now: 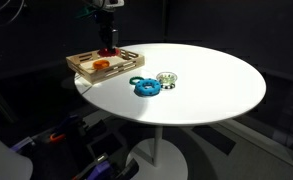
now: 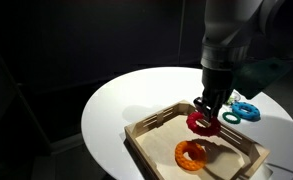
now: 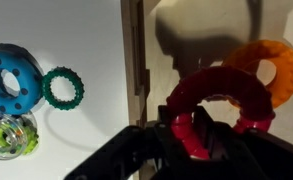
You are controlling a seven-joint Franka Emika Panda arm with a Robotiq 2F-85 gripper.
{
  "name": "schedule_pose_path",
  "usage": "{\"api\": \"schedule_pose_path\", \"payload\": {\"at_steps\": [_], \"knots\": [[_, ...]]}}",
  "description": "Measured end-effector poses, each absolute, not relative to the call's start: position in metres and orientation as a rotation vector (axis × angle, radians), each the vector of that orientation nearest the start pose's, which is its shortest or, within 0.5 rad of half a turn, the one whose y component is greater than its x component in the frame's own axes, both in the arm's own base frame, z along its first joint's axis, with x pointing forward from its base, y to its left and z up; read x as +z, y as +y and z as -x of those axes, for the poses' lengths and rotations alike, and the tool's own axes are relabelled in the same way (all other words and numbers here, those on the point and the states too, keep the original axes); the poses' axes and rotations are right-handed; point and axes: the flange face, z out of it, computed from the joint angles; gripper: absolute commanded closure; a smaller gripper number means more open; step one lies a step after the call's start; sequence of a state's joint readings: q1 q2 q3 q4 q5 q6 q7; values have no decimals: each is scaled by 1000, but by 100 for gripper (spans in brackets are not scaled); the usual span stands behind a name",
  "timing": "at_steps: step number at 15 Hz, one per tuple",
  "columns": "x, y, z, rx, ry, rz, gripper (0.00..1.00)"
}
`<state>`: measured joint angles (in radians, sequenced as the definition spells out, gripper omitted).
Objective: Pick up the red ring and put it in the wooden tray
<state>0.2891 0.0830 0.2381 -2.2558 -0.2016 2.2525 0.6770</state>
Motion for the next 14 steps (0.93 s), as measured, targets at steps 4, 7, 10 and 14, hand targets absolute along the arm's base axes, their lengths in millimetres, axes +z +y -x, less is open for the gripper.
{"api": "schedule_pose_path", "payload": {"at_steps": [4,7,10,14], "knots": [[314,263,-445,44,-13,3319,28],[312,261,-443,76,-21,3332,5],[311,255,-445,98,-7,3342,0],[317,236,-451,152,14,3363,0]]}}
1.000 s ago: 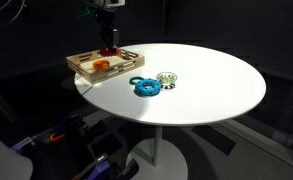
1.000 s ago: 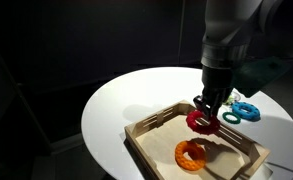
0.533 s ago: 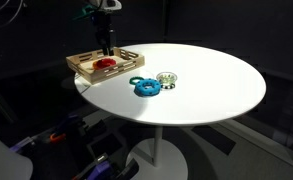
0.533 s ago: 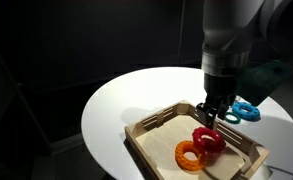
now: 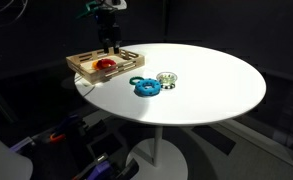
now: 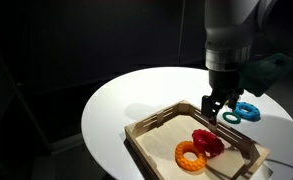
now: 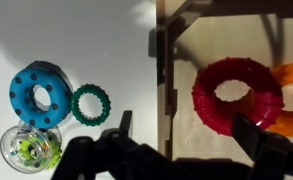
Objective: Pick up the red ring and put it in the wooden tray
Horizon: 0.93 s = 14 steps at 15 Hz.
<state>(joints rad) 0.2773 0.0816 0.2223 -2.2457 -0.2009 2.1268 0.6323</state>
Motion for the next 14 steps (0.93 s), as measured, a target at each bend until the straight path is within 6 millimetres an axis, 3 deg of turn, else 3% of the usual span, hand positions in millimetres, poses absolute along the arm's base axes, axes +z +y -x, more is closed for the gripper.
{"api": "schedule_pose_path", "payload": {"at_steps": [7,14], "knots": [[354,200,-460,311,-29,3224,0],[420,158,-458,367,7,3168,0]]}}
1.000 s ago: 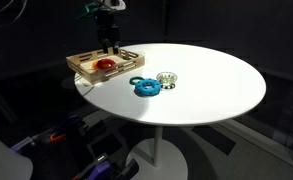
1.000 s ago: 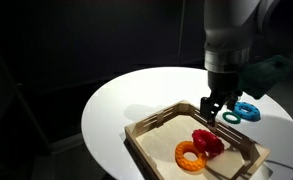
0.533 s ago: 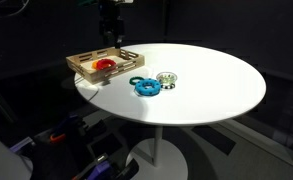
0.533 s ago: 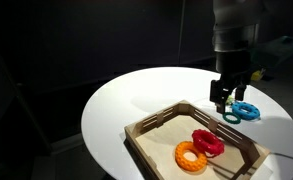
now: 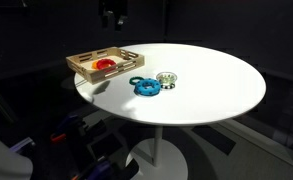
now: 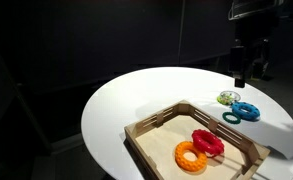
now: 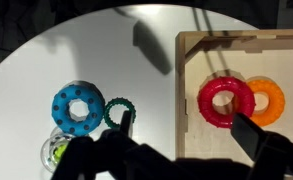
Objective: Pick up the red ring and put it in the wooden tray
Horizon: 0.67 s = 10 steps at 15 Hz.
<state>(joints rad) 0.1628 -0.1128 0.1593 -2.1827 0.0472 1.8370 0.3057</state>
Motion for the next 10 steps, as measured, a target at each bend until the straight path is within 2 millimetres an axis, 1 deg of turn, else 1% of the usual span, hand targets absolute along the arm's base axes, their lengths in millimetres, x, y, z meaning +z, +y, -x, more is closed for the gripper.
{"api": "schedule_pose_path", "payload": {"at_steps": [3,6,8,10], "knots": [[453,142,-453,338,45,3196,0],[484,130,-448,269,82,3242,0],[502,125,-444,219,95,3259,0],[515,122,-440,182,103,3263,0]]}}
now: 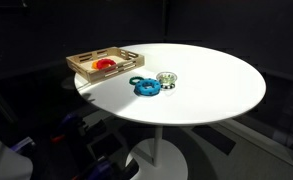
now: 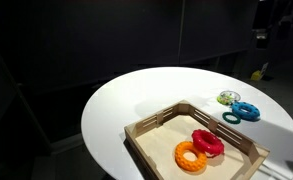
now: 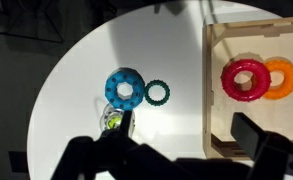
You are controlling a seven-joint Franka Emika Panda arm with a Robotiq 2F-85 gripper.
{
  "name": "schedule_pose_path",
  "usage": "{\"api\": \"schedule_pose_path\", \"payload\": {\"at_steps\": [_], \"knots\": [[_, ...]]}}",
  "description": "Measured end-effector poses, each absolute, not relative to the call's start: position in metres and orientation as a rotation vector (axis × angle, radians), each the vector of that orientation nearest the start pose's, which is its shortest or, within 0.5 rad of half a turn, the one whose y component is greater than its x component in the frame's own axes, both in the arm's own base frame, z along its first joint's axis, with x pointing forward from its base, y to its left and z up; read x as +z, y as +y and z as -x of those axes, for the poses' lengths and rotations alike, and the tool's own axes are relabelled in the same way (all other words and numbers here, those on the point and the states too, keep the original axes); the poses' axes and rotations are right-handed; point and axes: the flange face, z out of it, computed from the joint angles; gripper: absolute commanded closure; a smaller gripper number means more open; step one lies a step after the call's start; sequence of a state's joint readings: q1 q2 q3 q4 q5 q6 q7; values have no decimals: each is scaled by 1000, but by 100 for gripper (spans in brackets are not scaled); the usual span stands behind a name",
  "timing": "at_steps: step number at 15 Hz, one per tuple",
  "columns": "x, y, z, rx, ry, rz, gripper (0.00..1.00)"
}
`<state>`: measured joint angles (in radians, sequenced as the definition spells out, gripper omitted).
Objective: Pick up the red ring and put it in the wooden tray
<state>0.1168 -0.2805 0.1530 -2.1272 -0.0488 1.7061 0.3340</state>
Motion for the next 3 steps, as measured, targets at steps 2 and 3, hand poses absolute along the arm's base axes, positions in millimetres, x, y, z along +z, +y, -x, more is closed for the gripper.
{"api": "schedule_pose_path", "payload": {"at_steps": [2,3], "knots": [[522,121,-437,162,108,3263,0],[524,120,-436,158,110,3263,0]]}}
